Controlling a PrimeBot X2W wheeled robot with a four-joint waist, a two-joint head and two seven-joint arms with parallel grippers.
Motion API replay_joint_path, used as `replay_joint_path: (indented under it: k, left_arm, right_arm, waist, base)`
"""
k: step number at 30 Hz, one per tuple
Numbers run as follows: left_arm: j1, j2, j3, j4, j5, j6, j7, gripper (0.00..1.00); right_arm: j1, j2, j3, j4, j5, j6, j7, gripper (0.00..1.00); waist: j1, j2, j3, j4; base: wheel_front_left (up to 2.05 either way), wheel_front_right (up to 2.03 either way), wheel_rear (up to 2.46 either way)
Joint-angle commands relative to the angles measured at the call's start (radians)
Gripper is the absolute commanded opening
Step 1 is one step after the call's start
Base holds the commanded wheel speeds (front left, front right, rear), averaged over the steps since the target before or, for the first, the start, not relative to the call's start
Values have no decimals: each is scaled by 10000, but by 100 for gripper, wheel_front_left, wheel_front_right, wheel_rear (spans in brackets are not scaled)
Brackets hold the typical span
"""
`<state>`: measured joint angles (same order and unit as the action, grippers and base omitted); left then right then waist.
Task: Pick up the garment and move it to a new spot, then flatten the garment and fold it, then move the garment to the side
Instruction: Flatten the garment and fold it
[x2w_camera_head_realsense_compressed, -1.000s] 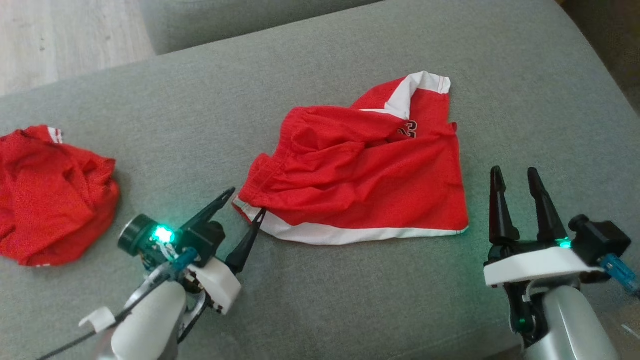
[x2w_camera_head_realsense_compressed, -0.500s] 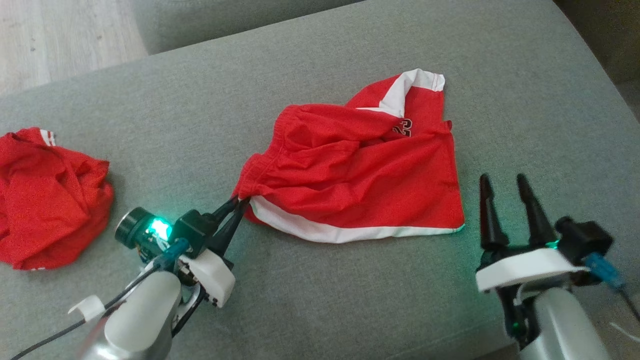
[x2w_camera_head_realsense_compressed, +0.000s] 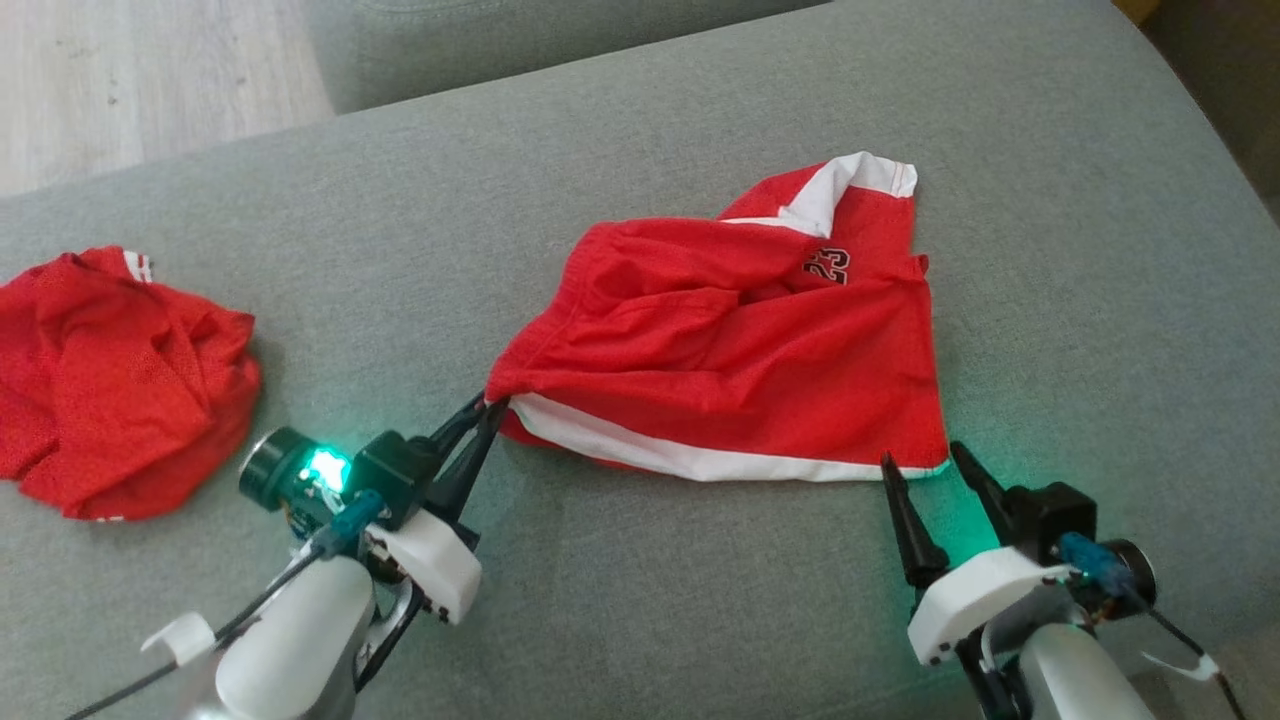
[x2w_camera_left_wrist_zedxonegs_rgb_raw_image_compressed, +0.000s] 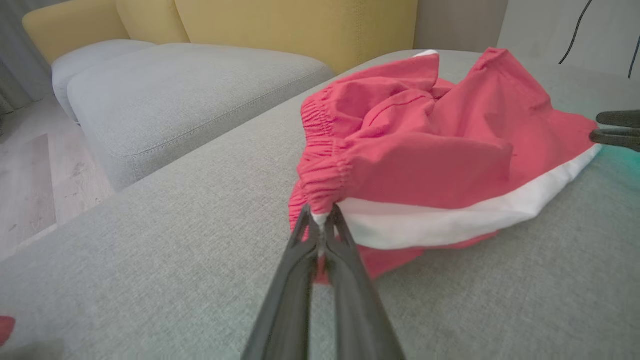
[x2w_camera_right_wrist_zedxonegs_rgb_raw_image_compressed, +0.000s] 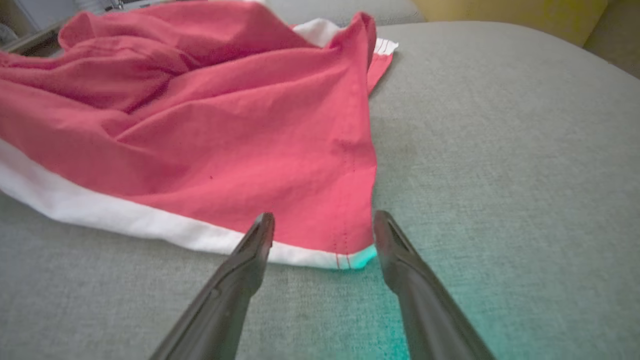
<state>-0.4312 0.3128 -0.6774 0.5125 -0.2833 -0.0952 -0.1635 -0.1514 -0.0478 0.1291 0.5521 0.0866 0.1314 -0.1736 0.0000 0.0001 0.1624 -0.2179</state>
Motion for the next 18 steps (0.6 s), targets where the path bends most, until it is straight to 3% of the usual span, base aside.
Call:
replay_joint_path:
  k: [1,18]
  left_arm:
    - [-227,256,349,-332,-119,134,-13,0]
    - [-44,382,291,-662,-302,364,112,0]
  right_arm:
    - [-135,-24,135,-112,-317,-7,83,100]
    - [-361,-24,-208,391,-958,-7,666,100]
  waist:
    - [0,-1,-39,44]
    - [0,-1,-143,74]
  base:
    - [0,0,0]
    - [0,0,0]
